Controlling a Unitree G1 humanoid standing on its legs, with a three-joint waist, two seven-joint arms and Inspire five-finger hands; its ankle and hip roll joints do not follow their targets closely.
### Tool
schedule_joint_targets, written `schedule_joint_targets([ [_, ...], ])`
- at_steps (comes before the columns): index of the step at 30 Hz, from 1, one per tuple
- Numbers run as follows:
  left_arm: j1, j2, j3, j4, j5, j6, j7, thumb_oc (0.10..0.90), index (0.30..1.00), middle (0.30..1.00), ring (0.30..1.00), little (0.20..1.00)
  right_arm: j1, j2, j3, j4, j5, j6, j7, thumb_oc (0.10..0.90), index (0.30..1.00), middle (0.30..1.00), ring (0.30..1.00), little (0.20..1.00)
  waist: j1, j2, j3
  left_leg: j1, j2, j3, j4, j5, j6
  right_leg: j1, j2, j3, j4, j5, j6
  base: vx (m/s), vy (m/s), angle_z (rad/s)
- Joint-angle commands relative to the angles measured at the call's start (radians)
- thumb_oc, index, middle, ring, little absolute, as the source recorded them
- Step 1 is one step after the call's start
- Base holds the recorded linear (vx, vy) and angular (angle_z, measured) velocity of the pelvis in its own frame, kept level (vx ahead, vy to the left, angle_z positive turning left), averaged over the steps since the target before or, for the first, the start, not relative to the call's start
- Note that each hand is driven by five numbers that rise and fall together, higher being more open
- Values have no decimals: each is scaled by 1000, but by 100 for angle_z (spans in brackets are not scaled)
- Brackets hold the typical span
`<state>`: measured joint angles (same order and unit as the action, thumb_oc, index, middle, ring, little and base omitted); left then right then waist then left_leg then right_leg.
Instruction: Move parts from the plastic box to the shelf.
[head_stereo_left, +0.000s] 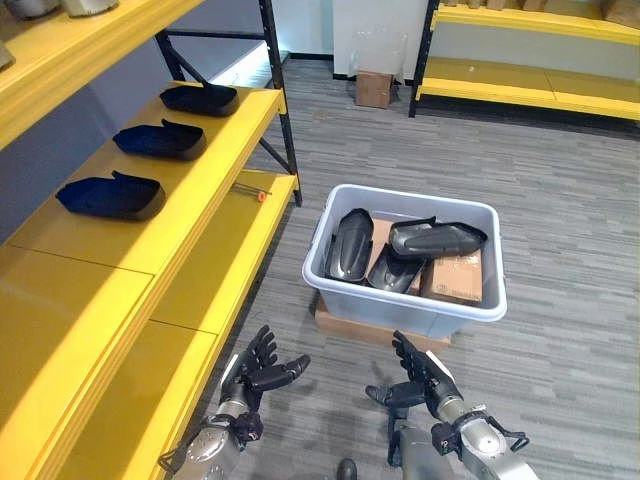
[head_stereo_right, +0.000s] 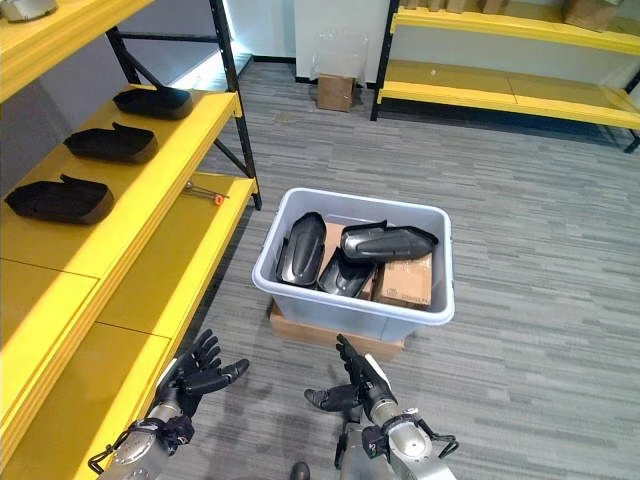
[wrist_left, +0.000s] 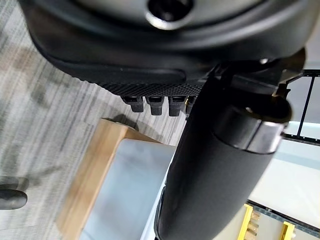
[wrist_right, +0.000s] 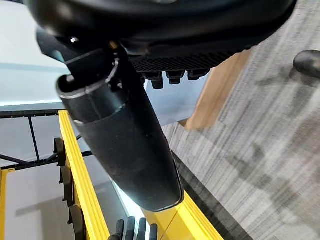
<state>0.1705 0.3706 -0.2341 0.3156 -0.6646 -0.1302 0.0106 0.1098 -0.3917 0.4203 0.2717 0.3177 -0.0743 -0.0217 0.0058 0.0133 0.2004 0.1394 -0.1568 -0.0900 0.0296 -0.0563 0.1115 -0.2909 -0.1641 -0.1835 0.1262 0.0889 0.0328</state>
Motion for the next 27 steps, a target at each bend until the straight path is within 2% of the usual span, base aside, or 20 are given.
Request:
schedule_joint_targets([
  [1, -35, 14, 18, -97, -16, -82, -38, 900, 1000, 1000, 1000, 1000, -91, -13, 6, -86, 5, -86, 1, 900, 1000, 1000, 1000, 1000, 20, -34, -68, -56, 63, 2, 75, -99, -64, 141, -38, 23, -119, 74, 102, 250, -149, 26],
  [2, -29, 10, 21, -96, -17, -85, -35, 900, 1000, 1000, 1000, 1000, -104, -15, 8, -78, 4, -89, -2, 900, 1000, 1000, 1000, 1000, 25, -38, -84, -50, 79, 0, 81, -107, -75, 157, -20, 29, -107, 67, 96, 160, -129, 11],
  [6, -16, 4, 27, -98, -22, -82, -30, 900, 1000, 1000, 1000, 1000, -113, -20, 11, -82, 4, -90, -2, 900, 1000, 1000, 1000, 1000, 31, -32, -101, -21, 107, -3, 33, -101, -76, 157, 0, 17, -79, 45, 91, 132, -124, -14],
  [7, -11, 2, 28, -92, -20, -81, -30, 900, 1000, 1000, 1000, 1000, -109, -20, 8, -77, 13, -89, 3, 900, 1000, 1000, 1000, 1000, 27, -30, -107, -19, 126, -10, 29, -103, -84, 156, 18, 32, -64, 18, 79, 80, -102, -10],
  [8, -10, 2, 28, -92, -20, -81, -30, 900, 1000, 1000, 1000, 1000, -109, -20, 9, -76, 13, -90, 3, 900, 1000, 1000, 1000, 1000, 27, -29, -107, -19, 126, -10, 29, -103, -84, 155, 19, 32, -63, 16, 79, 150, -183, -2],
  [13, -40, -1, 14, -89, -29, -85, -25, 900, 1000, 1000, 1000, 1000, -102, -38, 3, -70, 34, -91, 1, 900, 1000, 1000, 1000, 1000, 16, -24, -119, -20, 189, -27, 54, -96, -128, 161, 61, 21, -43, -47, 46, 124, -157, -5],
  [15, -40, -3, 13, -87, -29, -85, -25, 900, 1000, 1000, 1000, 1000, -99, -42, -1, -74, 38, -93, 1, 900, 1000, 1000, 1000, 1000, 14, -22, -122, -17, 202, -30, 56, -93, -134, 166, 69, 15, -39, -59, 40, 115, -133, 27],
  [16, -43, -5, 13, -86, -32, -86, -21, 900, 1000, 1000, 1000, 1000, -98, -47, -6, -70, 43, -95, -4, 900, 1000, 1000, 1000, 1000, 11, -21, -122, -22, 223, -31, 75, -83, -150, 171, 83, 8, -31, -77, 29, 77, -101, 19],
  [17, -44, -5, 13, -86, -32, -86, -21, 900, 1000, 1000, 1000, 1000, -98, -47, -6, -70, 43, -95, -4, 900, 1000, 1000, 1000, 1000, 11, -21, -122, -22, 223, -31, 75, -83, -150, 171, 83, 8, -31, -77, 29, 147, -210, 12],
  [18, -45, -9, 12, -78, -39, -85, -16, 900, 1000, 1000, 1000, 1000, -100, -49, -7, -71, 54, -99, -7, 900, 1000, 1000, 1000, 1000, 11, -24, -122, -35, 240, -29, 118, -59, -166, 185, 100, 7, -35, -90, 16, 102, -153, 19],
  [20, -46, -11, 13, -77, -42, -85, -14, 900, 1000, 1000, 1000, 1000, -99, -49, -6, -72, 58, -100, -9, 900, 1000, 1000, 1000, 1000, 12, -25, -120, -44, 245, -29, 148, -42, -174, 196, 108, 6, -41, -95, 10, 82, -125, 13],
  [21, -42, -12, 14, -80, -45, -84, -14, 900, 1000, 1000, 1000, 1000, -99, -52, -3, -71, 60, -103, -6, 900, 1000, 1000, 1000, 1000, 14, -27, -117, -62, 249, -31, 197, -12, -181, 209, 119, 8, -49, -97, 1, 63, -156, -2],
  [22, -32, -15, 20, -82, -45, -84, -17, 900, 1000, 1000, 1000, 1000, -100, -57, 2, -73, 62, -106, -5, 900, 1000, 1000, 1000, 1000, 27, -35, -104, -127, 249, -37, 351, 60, -184, 240, 133, 18, -67, -107, -17, 90, -214, 1],
  [23, -29, -15, 23, -86, -48, -83, -17, 900, 1000, 1000, 1000, 1000, -102, -59, 7, -73, 63, -107, -5, 900, 1000, 1000, 1000, 1000, 39, -41, -91, -163, 239, -47, 435, 105, -182, 257, 136, 23, -77, -109, -28, 55, -192, -2],
  [25, -29, -16, 22, -87, -54, -82, -20, 900, 1000, 1000, 1000, 1000, -111, -72, 13, -82, 61, -108, 0, 900, 1000, 1000, 1000, 1000, 61, -53, -62, -237, 196, -66, 594, 129, -170, 287, 134, 33, -93, -108, -41, 49, -107, -30],
  [27, -25, -19, 25, -90, -56, -79, -17, 900, 1000, 1000, 1000, 1000, -114, -81, 14, -79, 53, -106, -8, 900, 1000, 1000, 1000, 1000, 69, -55, -50, -285, 189, -58, 589, 120, -156, 303, 130, 39, -105, -114, -41, 74, -41, -44],
])
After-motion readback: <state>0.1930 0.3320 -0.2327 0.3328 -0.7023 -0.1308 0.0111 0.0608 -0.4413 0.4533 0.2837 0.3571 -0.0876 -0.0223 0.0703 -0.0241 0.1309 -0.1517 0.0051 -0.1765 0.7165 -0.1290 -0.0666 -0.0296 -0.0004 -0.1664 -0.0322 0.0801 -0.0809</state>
